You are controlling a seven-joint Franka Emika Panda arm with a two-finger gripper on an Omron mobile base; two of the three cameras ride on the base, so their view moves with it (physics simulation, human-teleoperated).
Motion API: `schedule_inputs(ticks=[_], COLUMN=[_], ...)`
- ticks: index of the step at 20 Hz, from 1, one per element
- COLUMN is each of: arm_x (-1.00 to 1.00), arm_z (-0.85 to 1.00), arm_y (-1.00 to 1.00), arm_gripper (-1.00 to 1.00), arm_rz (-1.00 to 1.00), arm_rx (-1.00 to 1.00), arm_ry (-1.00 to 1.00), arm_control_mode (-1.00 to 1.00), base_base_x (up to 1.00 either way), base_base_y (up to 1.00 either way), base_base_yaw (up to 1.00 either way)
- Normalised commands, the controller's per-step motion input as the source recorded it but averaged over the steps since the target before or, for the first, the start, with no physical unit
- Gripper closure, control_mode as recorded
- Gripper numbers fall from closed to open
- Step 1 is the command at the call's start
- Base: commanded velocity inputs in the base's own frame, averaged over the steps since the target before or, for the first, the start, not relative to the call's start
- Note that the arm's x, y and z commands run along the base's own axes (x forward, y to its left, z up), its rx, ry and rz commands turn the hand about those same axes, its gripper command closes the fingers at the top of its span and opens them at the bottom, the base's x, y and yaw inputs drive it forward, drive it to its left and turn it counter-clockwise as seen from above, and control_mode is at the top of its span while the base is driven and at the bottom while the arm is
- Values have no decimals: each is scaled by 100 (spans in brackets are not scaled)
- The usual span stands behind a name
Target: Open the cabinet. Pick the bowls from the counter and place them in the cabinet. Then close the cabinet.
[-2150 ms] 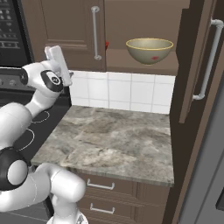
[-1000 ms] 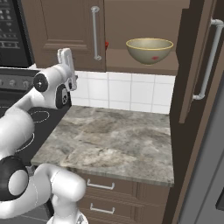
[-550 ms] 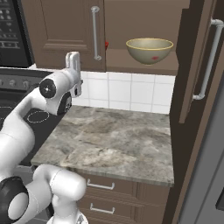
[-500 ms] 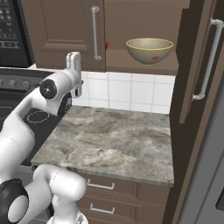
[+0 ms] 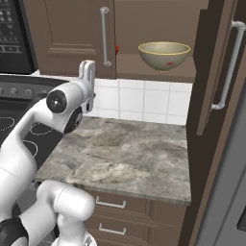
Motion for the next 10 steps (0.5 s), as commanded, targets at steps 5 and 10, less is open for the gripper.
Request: schedule_inputs(ticks=[5, 10], arm_x=[-32, -41], arm_z=[0, 0], arm_y=[-35, -27], arm_gripper=[-100, -100], arm_rz=[-1, 0], arm_rx=[5, 5], arm_ry=[8, 6], arm_control_mode=[-100, -100], base_base_x=[0, 0], base_base_y=[0, 0], base_base_yaw=[0, 0])
